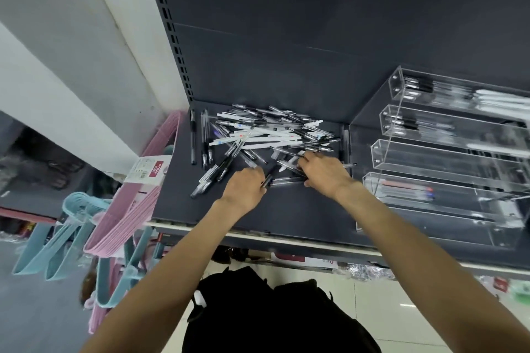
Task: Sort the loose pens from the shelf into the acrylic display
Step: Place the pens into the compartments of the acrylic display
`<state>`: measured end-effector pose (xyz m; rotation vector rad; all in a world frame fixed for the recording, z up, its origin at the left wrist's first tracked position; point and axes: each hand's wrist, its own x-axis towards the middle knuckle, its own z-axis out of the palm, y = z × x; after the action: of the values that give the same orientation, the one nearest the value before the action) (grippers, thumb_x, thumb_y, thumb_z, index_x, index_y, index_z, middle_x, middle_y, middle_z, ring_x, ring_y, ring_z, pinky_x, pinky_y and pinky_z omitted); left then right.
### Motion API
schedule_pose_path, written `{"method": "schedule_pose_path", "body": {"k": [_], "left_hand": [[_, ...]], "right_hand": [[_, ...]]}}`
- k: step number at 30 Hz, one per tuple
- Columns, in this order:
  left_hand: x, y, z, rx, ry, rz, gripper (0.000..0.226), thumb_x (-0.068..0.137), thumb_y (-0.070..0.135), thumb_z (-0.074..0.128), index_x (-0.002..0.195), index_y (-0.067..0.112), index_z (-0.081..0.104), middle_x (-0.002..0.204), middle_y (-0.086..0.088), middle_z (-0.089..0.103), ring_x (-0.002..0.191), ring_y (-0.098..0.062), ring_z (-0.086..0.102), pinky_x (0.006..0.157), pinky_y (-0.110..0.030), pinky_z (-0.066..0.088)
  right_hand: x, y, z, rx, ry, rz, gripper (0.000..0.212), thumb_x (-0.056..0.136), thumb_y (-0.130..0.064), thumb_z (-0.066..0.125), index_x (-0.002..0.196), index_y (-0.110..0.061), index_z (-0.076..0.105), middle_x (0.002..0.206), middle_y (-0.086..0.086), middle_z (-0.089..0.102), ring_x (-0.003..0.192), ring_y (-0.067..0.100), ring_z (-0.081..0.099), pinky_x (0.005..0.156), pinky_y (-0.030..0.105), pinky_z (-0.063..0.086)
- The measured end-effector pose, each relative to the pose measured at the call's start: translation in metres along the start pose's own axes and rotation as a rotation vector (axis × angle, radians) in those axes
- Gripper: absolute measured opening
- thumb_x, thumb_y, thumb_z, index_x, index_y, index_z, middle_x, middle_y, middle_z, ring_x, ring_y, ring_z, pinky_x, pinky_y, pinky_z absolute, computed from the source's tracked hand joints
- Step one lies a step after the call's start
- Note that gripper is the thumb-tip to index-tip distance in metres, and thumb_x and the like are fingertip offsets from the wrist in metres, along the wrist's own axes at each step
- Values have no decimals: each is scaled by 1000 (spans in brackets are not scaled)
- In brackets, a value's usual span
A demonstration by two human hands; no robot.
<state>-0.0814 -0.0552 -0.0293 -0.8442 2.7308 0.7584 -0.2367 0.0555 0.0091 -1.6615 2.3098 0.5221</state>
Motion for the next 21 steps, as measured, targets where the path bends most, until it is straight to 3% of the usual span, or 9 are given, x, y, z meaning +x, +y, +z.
{"method": "schedule_pose_path", "body": {"k": [6,9,13,15,18,21], "left_hand": [[-15,-15,-2,-360,40,-103,12,91,13,55,101,7,59,96,-11,69,88,-27,66,82,-35,50],[-29,-16,-7,-788,57,-164,8,92,5,55,98,9,57,95,-8,67,80,-17,69,80,-34,55],[-46,-5,-17,-1233,146,-212,23,94,-3,47,109,12,55,87,-5,65,68,-9,68,70,-25,57],[-53,2,-25,-1366,203,-222,22,96,-2,45,105,13,58,85,-4,64,66,-9,67,69,-24,57],[-61,14,-37,-1489,219,-181,13,98,7,46,105,10,57,89,-4,65,72,-13,68,70,-26,58],[-68,29,-42,-1505,176,-109,12,98,11,48,106,13,57,99,-1,70,82,-17,70,70,-27,57]], "right_hand": [[1,0,-1,-66,0,-61,41,91,-20,60,127,-7,44,122,9,55,110,26,55,82,36,47],[0,3,-1,-41,31,-91,37,94,-20,56,126,-7,45,121,9,57,110,27,56,83,37,47],[-6,7,-12,89,111,-36,26,94,-31,54,111,-10,53,114,8,62,105,28,58,82,37,45],[-12,7,-27,397,205,41,26,92,-36,56,97,-10,56,97,9,65,91,30,60,72,35,43],[-28,-7,-57,1224,200,85,18,90,-30,62,91,-12,62,73,1,63,55,23,50,51,28,40],[-35,-26,-68,1524,137,38,26,90,-24,63,96,1,62,76,4,63,52,12,47,40,17,35]]}}
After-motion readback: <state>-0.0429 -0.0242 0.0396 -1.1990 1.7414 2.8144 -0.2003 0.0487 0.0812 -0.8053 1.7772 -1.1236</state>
